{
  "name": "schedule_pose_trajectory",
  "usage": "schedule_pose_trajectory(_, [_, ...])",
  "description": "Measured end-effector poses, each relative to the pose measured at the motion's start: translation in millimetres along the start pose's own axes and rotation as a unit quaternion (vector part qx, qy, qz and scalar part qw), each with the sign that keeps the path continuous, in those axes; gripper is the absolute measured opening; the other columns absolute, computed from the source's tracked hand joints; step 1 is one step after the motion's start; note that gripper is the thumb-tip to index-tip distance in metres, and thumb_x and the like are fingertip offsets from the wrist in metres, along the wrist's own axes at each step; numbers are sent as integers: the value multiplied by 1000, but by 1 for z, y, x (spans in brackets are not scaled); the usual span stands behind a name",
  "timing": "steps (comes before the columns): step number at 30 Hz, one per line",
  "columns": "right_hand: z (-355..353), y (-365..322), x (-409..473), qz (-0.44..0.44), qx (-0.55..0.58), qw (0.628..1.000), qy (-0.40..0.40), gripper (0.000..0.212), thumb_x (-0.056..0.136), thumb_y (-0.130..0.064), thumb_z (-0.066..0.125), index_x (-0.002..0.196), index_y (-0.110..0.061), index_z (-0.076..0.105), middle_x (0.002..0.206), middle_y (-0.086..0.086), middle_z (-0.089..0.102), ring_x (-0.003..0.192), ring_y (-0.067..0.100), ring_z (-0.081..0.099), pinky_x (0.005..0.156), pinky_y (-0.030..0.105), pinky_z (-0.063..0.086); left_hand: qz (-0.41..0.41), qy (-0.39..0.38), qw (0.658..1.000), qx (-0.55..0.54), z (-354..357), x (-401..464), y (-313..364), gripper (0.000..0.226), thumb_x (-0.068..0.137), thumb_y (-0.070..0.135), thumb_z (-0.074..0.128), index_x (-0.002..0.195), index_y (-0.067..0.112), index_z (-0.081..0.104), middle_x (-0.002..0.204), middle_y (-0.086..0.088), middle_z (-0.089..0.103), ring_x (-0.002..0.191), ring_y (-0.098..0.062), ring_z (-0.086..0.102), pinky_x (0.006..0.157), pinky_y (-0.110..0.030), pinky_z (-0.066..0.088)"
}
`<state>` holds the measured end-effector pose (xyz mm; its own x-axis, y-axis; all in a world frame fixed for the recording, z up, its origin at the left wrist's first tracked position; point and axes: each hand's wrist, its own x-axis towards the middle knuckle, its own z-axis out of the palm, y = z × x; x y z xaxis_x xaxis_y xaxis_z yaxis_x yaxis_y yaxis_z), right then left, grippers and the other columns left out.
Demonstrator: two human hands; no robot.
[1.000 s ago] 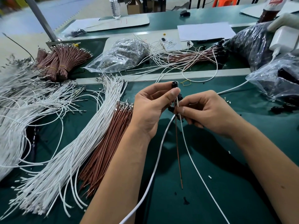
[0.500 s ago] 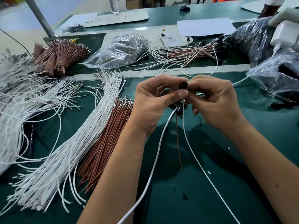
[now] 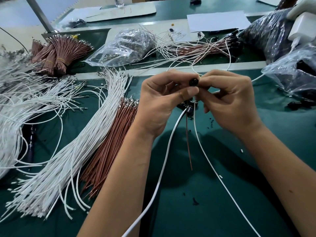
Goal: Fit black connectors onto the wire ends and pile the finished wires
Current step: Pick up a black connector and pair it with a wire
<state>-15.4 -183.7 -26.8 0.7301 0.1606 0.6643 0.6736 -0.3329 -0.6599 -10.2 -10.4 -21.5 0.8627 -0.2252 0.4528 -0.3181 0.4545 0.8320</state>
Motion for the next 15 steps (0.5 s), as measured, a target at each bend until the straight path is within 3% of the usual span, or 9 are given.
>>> schedule_pose_trajectory(5, [-1,-3,-1,-12,-30,999,-1,8,96,-4,72,99,-1,78,89,2,69,72,14,66,48,32,52,4,-3,1000,-1,-1,0,0,29,75,-21,68,92,2,72,91,-10,71,91,-20,67,81,-27,54])
schedule_pose_trajectory(15, [-1,-6,-2,-15,-74,997,14,6,93,-7,74,93,-4,79,84,-2,69,68,11,65,49,41,51,9,-5,1000,-8,0,0,0,34,74,-21,69,89,8,77,91,-9,72,89,-20,68,80,-26,54])
